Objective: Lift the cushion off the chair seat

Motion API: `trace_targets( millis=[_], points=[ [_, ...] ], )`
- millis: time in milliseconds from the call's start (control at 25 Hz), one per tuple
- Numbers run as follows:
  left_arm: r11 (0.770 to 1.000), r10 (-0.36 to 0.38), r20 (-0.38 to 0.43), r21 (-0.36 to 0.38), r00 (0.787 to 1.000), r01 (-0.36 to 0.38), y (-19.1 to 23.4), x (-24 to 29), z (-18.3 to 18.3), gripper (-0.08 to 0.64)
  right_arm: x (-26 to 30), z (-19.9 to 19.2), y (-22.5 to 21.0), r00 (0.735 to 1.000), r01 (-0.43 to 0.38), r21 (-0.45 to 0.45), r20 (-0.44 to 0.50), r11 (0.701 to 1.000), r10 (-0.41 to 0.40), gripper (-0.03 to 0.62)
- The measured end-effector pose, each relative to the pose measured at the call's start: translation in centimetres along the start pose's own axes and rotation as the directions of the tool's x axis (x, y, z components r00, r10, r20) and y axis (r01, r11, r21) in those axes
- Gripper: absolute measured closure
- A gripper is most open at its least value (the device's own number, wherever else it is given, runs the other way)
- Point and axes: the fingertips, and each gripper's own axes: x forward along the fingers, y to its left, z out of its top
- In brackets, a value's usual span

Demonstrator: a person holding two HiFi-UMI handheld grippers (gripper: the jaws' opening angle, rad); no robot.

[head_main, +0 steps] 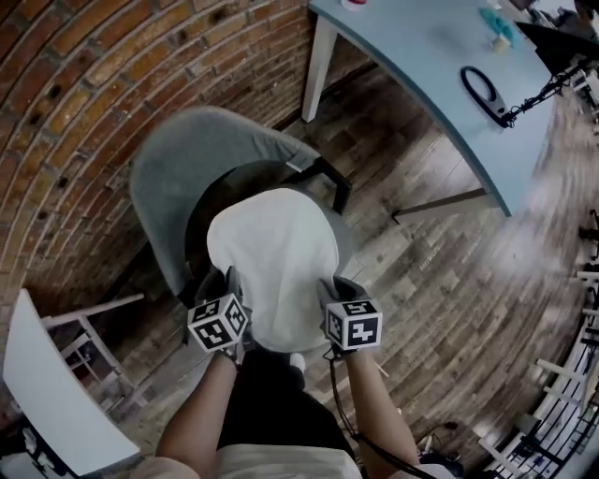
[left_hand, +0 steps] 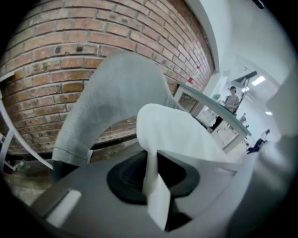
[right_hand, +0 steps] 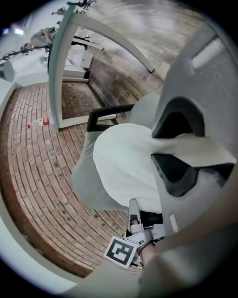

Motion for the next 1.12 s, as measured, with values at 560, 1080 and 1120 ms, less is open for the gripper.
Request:
trace_targets(
  millis=[560,1080,1120],
  points=[
    [0.99,-0.109,0.134,0.102,0.985,0.096,-8.9,-20.3,4.9,0.505,-21.4,1.3,5.6,0.981,0.017,-0.012,0.193,1.0,-0.014,0.488],
    [0.978,-0.184,0.296,0.153,0.937,0.144,-14.6,-34.3,9.2,0.505,-35.5,4.1,9.4,0.931,0.019,-0.046,0.366,0.999,-0.001,0.488],
    [0.976,-0.191,0.309,0.161,0.932,0.147,-15.0,-35.0,9.6,0.505,-36.3,4.5,9.6,0.925,0.023,-0.053,0.379,0.998,-0.001,0.488]
  ],
)
